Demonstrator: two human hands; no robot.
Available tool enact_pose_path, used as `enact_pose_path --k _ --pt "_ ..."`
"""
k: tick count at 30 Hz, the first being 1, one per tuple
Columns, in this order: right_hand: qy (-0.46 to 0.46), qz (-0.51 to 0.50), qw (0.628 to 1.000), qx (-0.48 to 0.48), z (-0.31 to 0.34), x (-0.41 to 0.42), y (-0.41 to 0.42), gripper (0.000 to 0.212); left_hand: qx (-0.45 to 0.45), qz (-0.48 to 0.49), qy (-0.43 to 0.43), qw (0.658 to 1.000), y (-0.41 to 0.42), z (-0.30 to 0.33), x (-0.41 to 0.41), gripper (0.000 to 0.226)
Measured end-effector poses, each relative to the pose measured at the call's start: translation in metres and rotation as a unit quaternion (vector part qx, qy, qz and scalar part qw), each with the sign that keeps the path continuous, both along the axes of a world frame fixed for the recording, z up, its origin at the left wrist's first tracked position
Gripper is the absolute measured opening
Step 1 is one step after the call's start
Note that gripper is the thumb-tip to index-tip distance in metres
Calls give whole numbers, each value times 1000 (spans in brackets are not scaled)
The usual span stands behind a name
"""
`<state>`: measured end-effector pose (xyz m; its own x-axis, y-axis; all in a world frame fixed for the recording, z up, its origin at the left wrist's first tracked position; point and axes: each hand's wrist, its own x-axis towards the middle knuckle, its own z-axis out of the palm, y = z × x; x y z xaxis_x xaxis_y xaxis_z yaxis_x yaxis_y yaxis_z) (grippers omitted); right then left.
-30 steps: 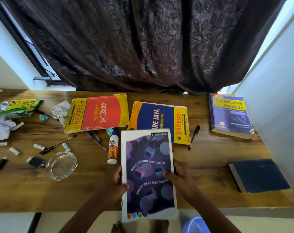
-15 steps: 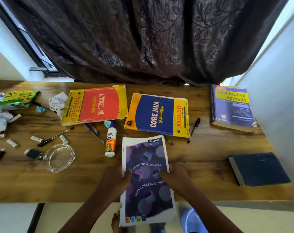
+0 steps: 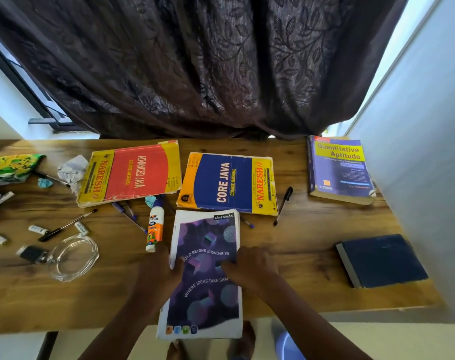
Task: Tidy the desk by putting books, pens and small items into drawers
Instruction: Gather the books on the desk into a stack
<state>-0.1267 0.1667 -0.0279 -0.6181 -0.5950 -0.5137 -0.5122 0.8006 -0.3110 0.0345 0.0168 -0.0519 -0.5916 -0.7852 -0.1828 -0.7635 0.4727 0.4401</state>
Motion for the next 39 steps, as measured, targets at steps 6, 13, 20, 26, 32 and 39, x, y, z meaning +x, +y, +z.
enact_pose_path --k 6,13,20,26,32,39 --pt "42 59 997 17 0 -4 0 52 -52 -34 -64 996 -4 4 -3 38" --pt "43 2 997 -70 16 -39 7 50 -150 -42 17 988 -22 29 -40 21" --pt "108 -57 982 -148 12 -107 6 53 -127 -35 40 991 -52 31 -93 28" --pt "145 28 983 -107 -16 -143 9 68 -48 41 -18 998 -59 26 -129 32" --pt "163 53 973 -153 -35 -150 17 64 0 100 -11 995 -71 17 -139 34" --pt "140 33 969 -200 -38 -160 23 55 115 228 129 958 -63 32 -153 37"
